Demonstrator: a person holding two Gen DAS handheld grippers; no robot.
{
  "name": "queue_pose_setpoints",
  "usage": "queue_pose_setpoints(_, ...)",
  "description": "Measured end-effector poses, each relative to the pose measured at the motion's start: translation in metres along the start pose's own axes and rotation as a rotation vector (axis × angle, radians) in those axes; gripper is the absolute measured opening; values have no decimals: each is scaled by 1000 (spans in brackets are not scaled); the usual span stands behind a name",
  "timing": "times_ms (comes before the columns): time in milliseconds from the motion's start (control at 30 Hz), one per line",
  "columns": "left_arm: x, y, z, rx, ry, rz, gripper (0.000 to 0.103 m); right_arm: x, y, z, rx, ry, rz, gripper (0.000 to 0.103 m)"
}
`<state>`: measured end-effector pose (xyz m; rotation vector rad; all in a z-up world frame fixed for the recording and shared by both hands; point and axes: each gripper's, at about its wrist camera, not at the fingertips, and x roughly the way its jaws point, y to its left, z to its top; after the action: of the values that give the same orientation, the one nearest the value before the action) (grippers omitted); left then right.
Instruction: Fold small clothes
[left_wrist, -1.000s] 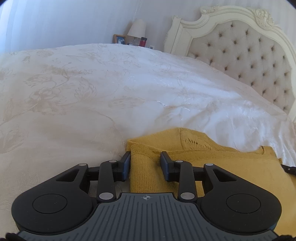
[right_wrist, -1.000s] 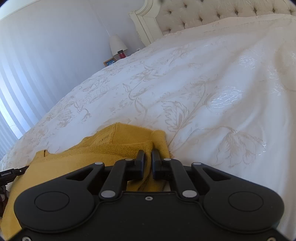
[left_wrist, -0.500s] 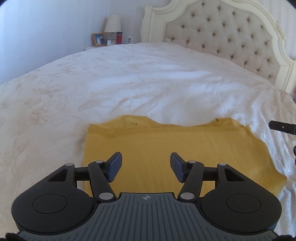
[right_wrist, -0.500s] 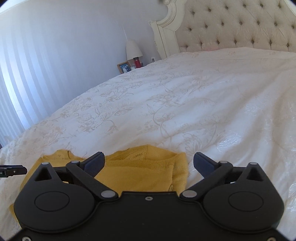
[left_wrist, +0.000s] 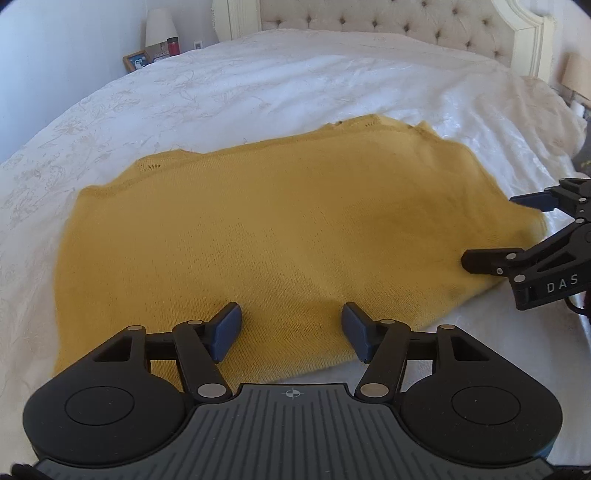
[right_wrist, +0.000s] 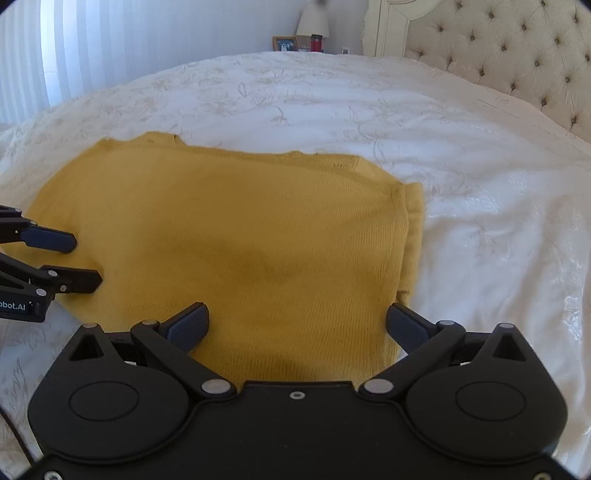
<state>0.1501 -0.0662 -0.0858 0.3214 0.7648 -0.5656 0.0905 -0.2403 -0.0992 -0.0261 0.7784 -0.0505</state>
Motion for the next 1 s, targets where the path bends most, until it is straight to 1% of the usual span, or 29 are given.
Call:
queue_pose_setpoints(67,-2,-1,-7,-9,3,0,66,-3,-3,-12,31,6,10,102)
queue_pose_setpoints(167,-2,4,-12,-43,2,-12,70,-5,-15,-24,129,3,43,102)
queue_pose_setpoints(233,-3,5,-15,-71,-2,-23,71,-5,-21,-30,187,-16,69,103)
queue_pose_setpoints(333,-1,4,-17,-84,-11,-20,72,-6,-24,-36,203,-54,93,103)
queue_pose_setpoints(433,-1,-2,-20,-79,-24,3,74,-6,-30,-39,241,-77,129,103)
queue_pose_setpoints(533,0,-4,-22,-102,-36,14,76,-5,-38,-41,286,-94,164,103)
queue_pose_setpoints(833,0,-7,-26,-107,-53,32,77,-1,-44,-40,337,-115,204,103)
queue_pose_setpoints(1000,0,-7,-24,-107,-48,34,77,2,-58,-39,445,-131,260,103)
